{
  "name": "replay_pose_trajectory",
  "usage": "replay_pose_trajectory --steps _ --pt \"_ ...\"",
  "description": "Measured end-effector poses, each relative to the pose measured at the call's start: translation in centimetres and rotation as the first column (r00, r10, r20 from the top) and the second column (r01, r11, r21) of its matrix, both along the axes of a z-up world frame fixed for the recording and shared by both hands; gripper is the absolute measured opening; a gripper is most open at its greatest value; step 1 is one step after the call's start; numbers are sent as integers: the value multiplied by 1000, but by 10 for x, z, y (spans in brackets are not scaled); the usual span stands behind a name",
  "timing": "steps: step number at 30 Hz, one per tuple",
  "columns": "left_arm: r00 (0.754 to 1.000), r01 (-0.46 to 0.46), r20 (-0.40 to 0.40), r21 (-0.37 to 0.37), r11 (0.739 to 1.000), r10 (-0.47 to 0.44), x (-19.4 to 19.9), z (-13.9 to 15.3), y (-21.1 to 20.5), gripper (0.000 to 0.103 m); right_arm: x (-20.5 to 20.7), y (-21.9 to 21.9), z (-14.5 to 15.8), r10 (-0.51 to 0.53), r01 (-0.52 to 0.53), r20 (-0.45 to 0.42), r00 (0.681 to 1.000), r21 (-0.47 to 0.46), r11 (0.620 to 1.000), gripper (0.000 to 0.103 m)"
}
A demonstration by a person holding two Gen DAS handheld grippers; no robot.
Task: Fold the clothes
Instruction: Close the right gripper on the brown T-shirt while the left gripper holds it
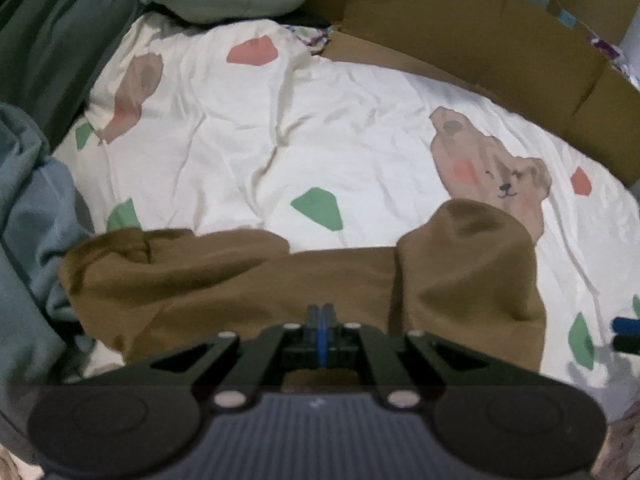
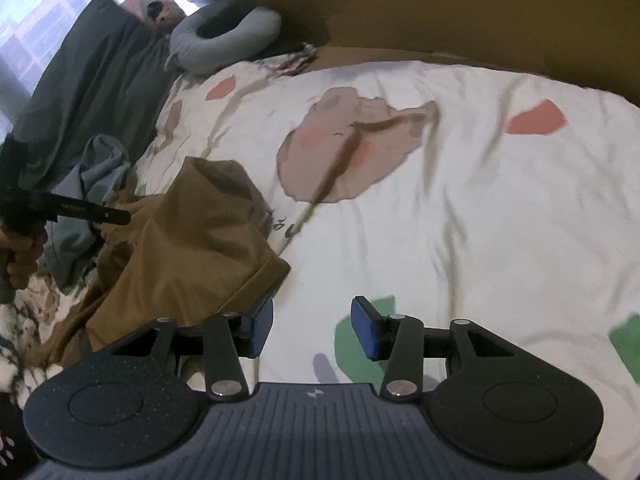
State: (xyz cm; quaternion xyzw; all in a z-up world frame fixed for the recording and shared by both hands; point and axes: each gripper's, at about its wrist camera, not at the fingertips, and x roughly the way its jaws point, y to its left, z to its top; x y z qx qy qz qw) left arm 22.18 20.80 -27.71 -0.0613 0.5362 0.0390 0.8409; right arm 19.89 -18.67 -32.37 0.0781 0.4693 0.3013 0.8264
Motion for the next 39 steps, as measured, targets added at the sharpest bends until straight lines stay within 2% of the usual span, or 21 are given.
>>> replay_pose_trajectory --steps 5,9,15,18,22,27,38,39 --pt "1000 -10 7 -11 1000 10 -1 -3 0 7 16 26 -10 79 -78 15 997 -20 997 49" --pt "1000 -22 7 -2 1000 22 -3 -5 1 7 32 44 -15 112 -111 31 993 -27 993 35" --pt "1000 -19 7 14 1000 19 -7 -5 2 7 52 67 -22 175 -172 54 983 -41 984 35" --pt "999 -34 9 11 999 34 -10 -6 5 7 58 75 -28 212 -211 36 977 -31 977 35" --pt "999 -50 5 14 999 50 -14 -9 8 18 63 82 -38 243 -243 15 970 -21 970 35" --pt "998 -58 -5 18 998 58 -18 -14 10 18 70 91 -49 258 -258 -11 966 -1 966 35" --pt "998 -60 -7 8 998 60 -18 -17 11 22 61 105 -55 302 -302 -10 953 -22 953 34" --pt "998 -59 -7 7 998 59 -18 -18 10 23 61 104 -55 300 -301 -14 954 -19 954 29"
